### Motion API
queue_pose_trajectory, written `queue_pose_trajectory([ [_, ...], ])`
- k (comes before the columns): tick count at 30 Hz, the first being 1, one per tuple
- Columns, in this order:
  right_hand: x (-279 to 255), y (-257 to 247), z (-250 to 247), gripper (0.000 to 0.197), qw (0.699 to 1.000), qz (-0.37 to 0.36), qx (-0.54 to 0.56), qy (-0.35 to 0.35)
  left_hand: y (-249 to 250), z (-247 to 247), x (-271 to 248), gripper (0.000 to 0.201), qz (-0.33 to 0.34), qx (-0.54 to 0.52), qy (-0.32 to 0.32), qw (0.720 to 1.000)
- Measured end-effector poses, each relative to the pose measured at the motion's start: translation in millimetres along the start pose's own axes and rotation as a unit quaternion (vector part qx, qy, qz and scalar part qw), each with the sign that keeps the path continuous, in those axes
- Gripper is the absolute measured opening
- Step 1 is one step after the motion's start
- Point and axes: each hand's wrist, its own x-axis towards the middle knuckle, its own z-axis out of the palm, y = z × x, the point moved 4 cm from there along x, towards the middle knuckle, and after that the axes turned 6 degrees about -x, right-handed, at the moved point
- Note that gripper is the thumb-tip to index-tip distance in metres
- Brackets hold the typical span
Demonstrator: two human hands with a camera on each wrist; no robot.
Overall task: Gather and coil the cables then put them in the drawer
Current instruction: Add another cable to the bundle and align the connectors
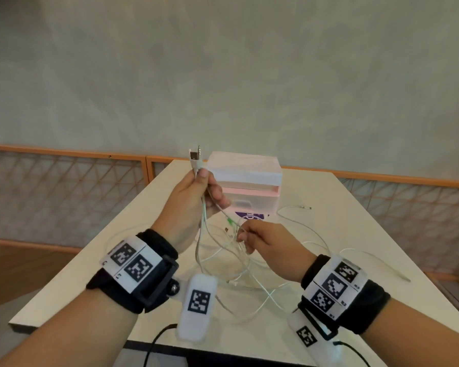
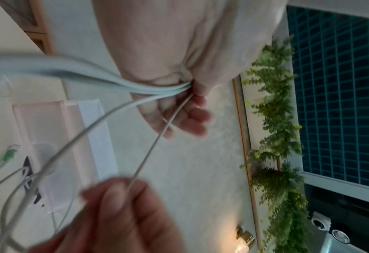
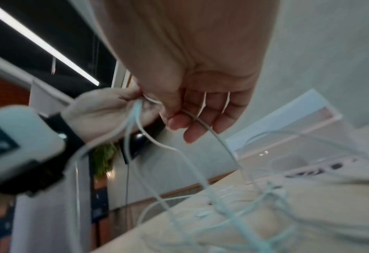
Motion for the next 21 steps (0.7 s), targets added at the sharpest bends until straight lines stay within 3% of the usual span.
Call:
queue_pose_trajectory([
  [8, 14, 74, -57, 0.035, 0.987, 0.072, -0.14, 0.017, 43, -44, 5, 0.032, 0.103, 0.114, 0.074, 0.985],
  [14, 18, 102, -109, 0.024, 0.965, 0.116, -0.218, 0.09, 47, -60, 2, 0.032, 0.122, 0.166, 0.077, 0.976],
  [21, 9, 140, -140, 0.023, 0.951, 0.19, -0.181, 0.166, 41, -62, -1, 0.031, 0.109, 0.21, 0.1, 0.966],
])
